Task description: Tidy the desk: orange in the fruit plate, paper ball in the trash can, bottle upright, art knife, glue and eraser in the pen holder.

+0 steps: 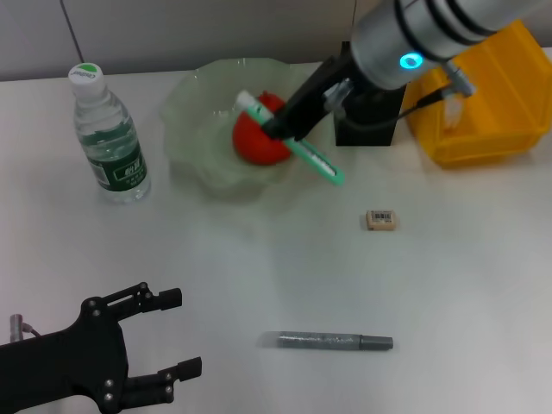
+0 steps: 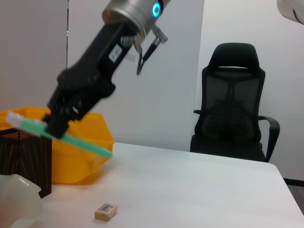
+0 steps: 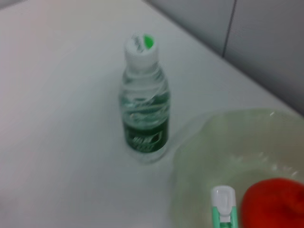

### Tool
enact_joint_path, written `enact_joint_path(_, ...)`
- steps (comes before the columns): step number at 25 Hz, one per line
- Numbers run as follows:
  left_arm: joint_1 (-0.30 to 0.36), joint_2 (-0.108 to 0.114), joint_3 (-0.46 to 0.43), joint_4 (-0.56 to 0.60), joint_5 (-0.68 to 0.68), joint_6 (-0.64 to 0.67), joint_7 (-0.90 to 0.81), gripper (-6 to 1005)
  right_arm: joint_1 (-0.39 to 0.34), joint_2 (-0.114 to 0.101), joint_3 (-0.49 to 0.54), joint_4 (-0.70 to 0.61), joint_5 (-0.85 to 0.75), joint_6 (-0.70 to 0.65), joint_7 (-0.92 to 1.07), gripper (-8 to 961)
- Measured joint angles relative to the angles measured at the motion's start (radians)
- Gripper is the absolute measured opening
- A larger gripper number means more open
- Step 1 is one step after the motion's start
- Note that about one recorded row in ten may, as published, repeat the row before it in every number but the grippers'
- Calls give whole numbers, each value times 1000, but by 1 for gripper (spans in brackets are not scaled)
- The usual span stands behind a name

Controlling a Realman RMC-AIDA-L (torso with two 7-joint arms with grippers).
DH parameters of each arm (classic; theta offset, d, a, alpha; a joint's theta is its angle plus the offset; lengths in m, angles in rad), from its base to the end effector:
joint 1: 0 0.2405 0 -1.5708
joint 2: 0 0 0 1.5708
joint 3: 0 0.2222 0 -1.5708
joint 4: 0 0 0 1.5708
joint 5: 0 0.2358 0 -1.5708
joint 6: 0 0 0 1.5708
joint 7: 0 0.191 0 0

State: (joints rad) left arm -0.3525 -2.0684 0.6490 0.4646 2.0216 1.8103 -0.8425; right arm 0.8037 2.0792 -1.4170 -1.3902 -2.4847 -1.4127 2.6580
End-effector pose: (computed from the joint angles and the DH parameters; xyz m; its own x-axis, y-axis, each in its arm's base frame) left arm -0.2644 0.2474 -0.0437 0.7951 0.1027 0.5977 0.2137 -0.9698 -0.1177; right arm 0.0468 0.4081 -0.0305 0.8798 -0.4753 0.0074 -0.4283 -0.7994 -0.4213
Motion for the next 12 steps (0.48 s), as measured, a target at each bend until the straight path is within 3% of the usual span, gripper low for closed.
enact_joint_path(8, -2, 1, -4, -4, -1, -2, 0, 811, -109, 0, 109, -67, 41, 62, -149, 165)
enact_joint_path(12, -5, 0, -6, -13, -3, -2, 1, 811, -161, 0, 240, -18, 153, 131, -334, 165)
